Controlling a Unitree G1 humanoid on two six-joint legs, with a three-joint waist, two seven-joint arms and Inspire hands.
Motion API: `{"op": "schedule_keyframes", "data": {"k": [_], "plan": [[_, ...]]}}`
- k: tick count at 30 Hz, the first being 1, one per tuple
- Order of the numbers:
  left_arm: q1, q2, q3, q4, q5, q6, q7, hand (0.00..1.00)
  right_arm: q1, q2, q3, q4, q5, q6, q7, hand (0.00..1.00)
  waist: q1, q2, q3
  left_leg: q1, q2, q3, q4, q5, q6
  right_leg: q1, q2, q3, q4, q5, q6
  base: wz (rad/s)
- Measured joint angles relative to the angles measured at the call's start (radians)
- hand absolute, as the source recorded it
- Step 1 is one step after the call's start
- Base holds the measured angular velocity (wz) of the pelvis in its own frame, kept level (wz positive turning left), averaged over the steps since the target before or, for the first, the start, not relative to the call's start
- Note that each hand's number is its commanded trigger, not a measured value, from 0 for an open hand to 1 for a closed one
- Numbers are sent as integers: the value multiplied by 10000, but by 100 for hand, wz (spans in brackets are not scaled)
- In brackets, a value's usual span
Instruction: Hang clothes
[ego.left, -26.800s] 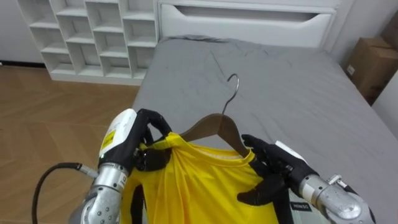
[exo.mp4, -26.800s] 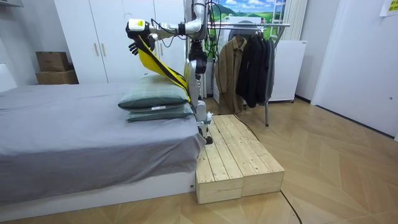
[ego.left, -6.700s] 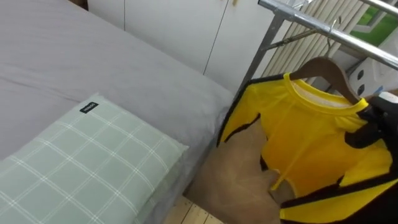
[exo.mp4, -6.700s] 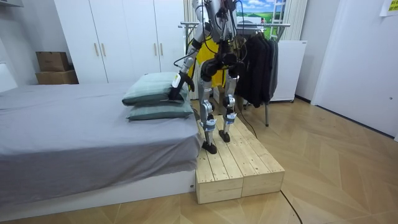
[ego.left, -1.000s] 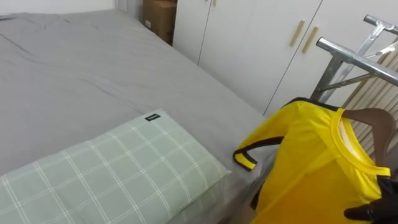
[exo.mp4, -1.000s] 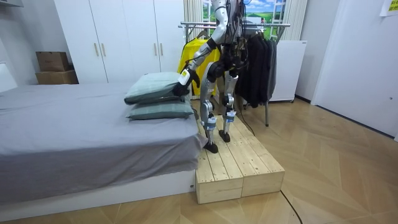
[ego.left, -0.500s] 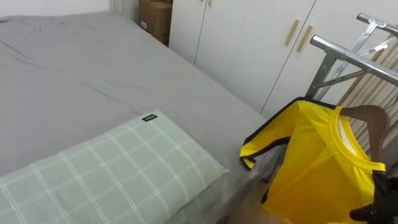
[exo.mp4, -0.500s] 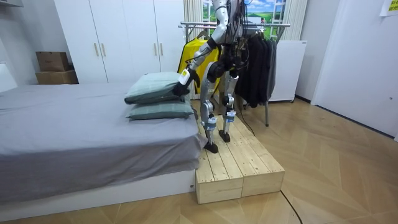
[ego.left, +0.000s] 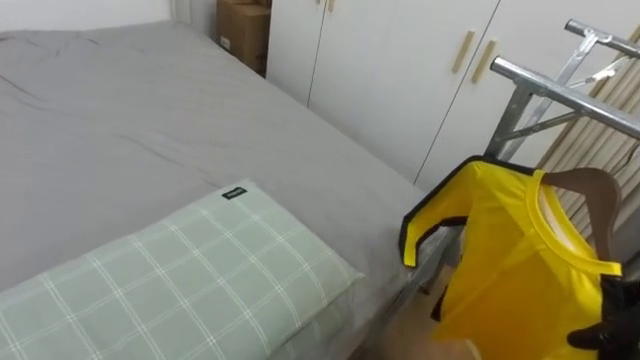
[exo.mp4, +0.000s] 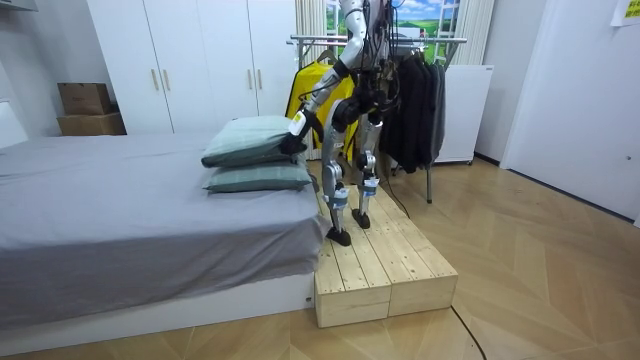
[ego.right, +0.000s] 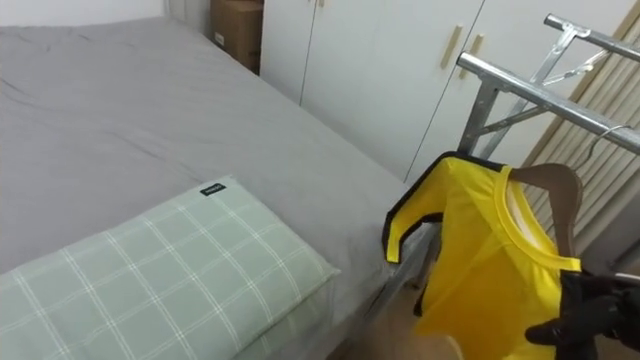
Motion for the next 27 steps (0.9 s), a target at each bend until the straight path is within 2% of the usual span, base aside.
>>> {"op": "schedule_keyframes", "data": {"k": [2, 4, 6, 11, 15, 23, 27], "plan": [[40, -64, 10, -1, 53, 14, -1, 0, -1, -1, -220, -2, -45, -6, -269, 0, -60, 67, 16, 43, 1, 28, -2, 0, 0, 39, -1, 16, -17, -1, 4, -2], [213, -144, 23, -2, 45, 14, -2, 0, -1, 0, -275, -106, -180, -88, -502, 0, -202, 104, -31, 75, -42, 32, -123, 0, 2, 20, -38, 48, 1, -29, 48, 0], [320, -198, 72, -1, 44, 14, -2, 0, -10, -1, -291, -137, -205, -205, -669, 0, -225, 56, -85, 188, -117, 34, -329, 48, 68, -79, -79, 166, 40, -25, 39, -12], [518, -369, 400, 245, -23, -5, -1, 0, -13, -39, -304, -513, -208, -412, -833, 0, -484, -61, -136, 415, -197, 34, -698, 151, 39, -14, -120, 271, 6, -21, 37, -6], [872, -597, 648, 284, -10, -20, 35, 0, -77, -108, -604, -909, -374, -444, -982, 0, -787, -62, -150, 692, -217, 65, -793, 151, 39, 163, -132, 299, -40, -35, 61, -2], [1140, -838, 1042, 307, -62, -21, 85, 0, -76, -278, -1064, -1196, -477, -967, -1265, 0, -1303, -48, -150, 1094, -279, 152, -1152, 211, 92, 507, -176, 309, -184, -62, 138, 0], [1361, -933, 1032, 458, -72, -82, 232, 0, -75, -551, -1062, -1172, -809, -1115, -1586, 0, -1588, 4, -163, 1505, -339, 241, -1693, 437, 125, 876, -150, 265, -667, 106, 269, 2]]}}
